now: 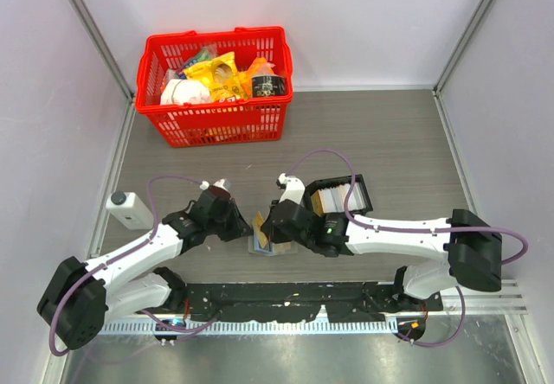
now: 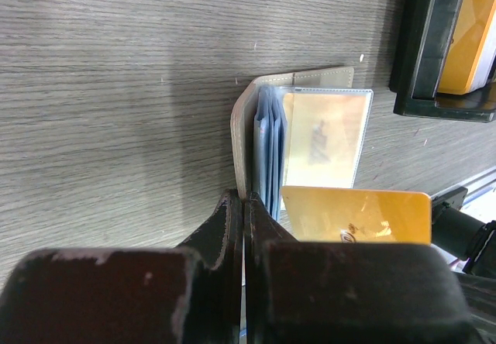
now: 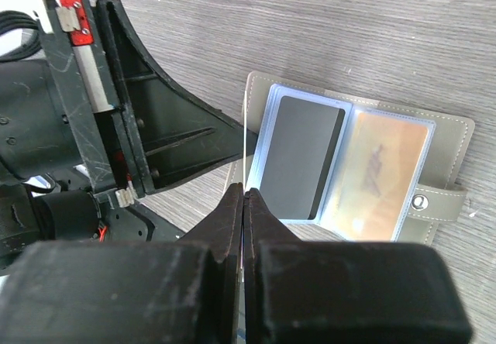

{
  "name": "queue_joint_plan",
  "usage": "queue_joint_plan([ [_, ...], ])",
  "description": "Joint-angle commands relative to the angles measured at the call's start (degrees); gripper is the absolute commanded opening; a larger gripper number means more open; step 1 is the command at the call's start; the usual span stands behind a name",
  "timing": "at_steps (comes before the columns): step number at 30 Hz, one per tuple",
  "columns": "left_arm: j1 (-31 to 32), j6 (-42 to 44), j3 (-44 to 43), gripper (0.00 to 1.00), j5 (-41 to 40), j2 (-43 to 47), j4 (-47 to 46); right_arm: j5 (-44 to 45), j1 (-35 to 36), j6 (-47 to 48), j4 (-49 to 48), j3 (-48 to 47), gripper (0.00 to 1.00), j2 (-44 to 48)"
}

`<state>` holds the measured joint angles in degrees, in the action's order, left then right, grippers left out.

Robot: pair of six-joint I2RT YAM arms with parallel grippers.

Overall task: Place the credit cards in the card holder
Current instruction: Insert the credit card into the card holder.

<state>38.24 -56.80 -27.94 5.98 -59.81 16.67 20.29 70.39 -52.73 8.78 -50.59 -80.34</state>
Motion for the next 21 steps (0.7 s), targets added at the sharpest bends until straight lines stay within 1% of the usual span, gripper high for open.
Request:
queue_joint_plan([
  [1,0.08,0.11,-0.97,0.0,-0.79,1.1,-0.32,-0.78,0.27,-0.8,-0.69,-1.53,0.01,-1.57],
  [7,0.08,0.11,-1.15,0.0,-1.06,1.28,-0.06,-0.26,0.27,-0.97,1.5,-2.32,0.01,-3.07],
  [21,0.17,0.28,-0.88,0.0,-2.55,1.01,0.56,2.29,0.27,0.35,3.0,-1.18,0.01,0.44],
])
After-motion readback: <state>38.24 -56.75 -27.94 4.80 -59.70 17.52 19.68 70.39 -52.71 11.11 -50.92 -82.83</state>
